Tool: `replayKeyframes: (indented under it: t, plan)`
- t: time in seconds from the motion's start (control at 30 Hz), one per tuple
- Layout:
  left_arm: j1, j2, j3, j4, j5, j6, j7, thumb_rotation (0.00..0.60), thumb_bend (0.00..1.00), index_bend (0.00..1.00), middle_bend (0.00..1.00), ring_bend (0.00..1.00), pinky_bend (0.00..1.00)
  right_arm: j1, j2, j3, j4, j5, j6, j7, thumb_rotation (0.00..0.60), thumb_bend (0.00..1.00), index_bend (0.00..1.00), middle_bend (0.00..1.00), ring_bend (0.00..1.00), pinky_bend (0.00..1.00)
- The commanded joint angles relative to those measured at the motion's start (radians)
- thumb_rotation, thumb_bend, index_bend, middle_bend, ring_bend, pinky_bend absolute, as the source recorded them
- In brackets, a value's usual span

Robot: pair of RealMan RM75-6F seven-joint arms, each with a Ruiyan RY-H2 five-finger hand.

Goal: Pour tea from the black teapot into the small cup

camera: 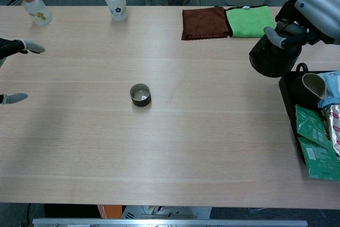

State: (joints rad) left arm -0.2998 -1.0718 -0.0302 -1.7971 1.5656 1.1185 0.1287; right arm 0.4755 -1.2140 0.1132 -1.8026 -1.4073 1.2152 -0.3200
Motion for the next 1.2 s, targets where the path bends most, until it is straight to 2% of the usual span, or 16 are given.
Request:
replayKeyframes:
  t: [0.03,0.23,0.47,0.83,1.2]
  plan:
    - [-0.071,-0.064,-0.019,-0.006,-0.065,-0.094,0.034,0.6,0.2,0.17,0.19,0.2,0.16,-0.004,0.006,-0.002,0.001,0.002,0.0,0.006,0.454,0.44,1.0,0.9,0.94,0.06]
    - [-0.146,-0.182,-0.046,0.04,-0.159,-0.179,0.098,0.6,0.2,0.24,0.19,0.2,0.16,-0.01,0.015,-0.001,0.002,0.002,0.0,0.02,0.46,0.44,1.0,0.9,0.94,0.06]
    - [-0.205,-0.305,-0.057,0.102,-0.256,-0.221,0.212,0.6,0.2,0.24,0.18,0.19,0.16,-0.015,0.026,-0.002,0.004,0.004,-0.004,0.032,0.464,0.44,1.0,0.9,0.94,0.06]
    - [-0.289,-0.444,-0.083,0.167,-0.411,-0.231,0.36,0.6,0.2,0.2,0.17,0.19,0.16,-0.013,0.034,0.001,0.005,0.007,-0.018,0.048,0.471,0.44,1.0,0.9,0.94,0.06]
    - [-0.375,-0.567,-0.096,0.241,-0.557,-0.236,0.466,0.6,0.2,0.21,0.16,0.18,0.16,-0.015,0.044,0.003,0.004,0.009,-0.023,0.057,0.475,0.44,1.0,0.9,0.94,0.06]
